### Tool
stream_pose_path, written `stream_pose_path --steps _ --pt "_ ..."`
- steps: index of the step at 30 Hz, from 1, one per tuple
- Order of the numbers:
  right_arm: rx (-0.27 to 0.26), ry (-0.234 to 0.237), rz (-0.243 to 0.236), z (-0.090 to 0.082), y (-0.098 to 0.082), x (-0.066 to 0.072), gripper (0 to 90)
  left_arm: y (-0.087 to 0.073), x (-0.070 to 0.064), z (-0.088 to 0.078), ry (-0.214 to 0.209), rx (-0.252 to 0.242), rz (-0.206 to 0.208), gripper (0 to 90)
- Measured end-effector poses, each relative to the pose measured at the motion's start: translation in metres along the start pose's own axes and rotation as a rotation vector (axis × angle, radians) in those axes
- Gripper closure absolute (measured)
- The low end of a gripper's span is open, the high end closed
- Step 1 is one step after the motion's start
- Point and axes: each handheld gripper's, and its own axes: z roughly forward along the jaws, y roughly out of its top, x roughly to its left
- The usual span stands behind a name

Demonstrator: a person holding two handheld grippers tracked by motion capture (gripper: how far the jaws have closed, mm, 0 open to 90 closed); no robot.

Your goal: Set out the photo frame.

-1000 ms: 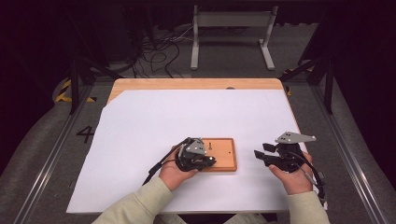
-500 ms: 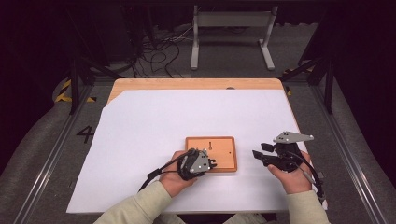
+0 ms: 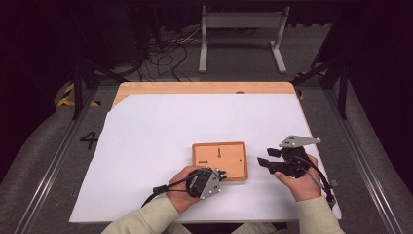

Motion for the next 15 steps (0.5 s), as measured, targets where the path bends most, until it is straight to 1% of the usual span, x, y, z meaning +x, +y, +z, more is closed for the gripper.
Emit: stream_pose_path --steps 2,4,5,6,7,8,9,11,12,14,15 --pt "-0.001 0.017 0.001 0.003 0.004 0.000 43.5 0.000 0.000 0.000 0.000 -0.003 -0.007 84.2" --pt "0.010 0.038 0.006 0.007 0.007 -0.001 39.0 -0.001 0.000 0.000 0.002 -0.009 -0.017 84.1" --pt "0.010 0.038 0.006 0.007 0.007 -0.001 39.0 -0.001 0.000 0.000 0.002 -0.009 -0.017 84.1" --pt "0.037 0.064 0.011 0.014 0.012 -0.002 35.7 -0.001 -0.001 0.000 0.005 -0.009 -0.017 84.2" --pt "0.037 0.064 0.011 0.014 0.012 -0.002 35.7 -0.001 -0.001 0.000 0.009 -0.007 -0.008 84.2" --pt "0.045 0.073 0.012 0.018 0.014 -0.002 34.6 -0.001 -0.002 0.000 0.011 -0.006 -0.006 84.2" --pt "0.061 0.092 0.015 0.024 0.017 -0.003 32.5 -0.001 -0.003 0.000 0.013 -0.015 -0.012 84.1" --pt "0.086 0.122 0.024 0.033 0.021 -0.004 30.0 -0.001 -0.003 0.000 0.017 -0.013 -0.002 84.2" --pt "0.096 0.145 0.033 0.039 0.024 -0.004 29.2 -0.001 -0.003 0.000 0.018 -0.012 0.000 84.2" --pt "0.106 0.165 0.042 0.048 0.027 -0.006 28.6 -0.001 -0.004 0.000 0.018 -0.012 -0.003 84.2" --pt "0.106 0.165 0.042 0.048 0.027 -0.006 28.6 -0.001 -0.004 0.000 0.018 -0.012 -0.003 84.2"
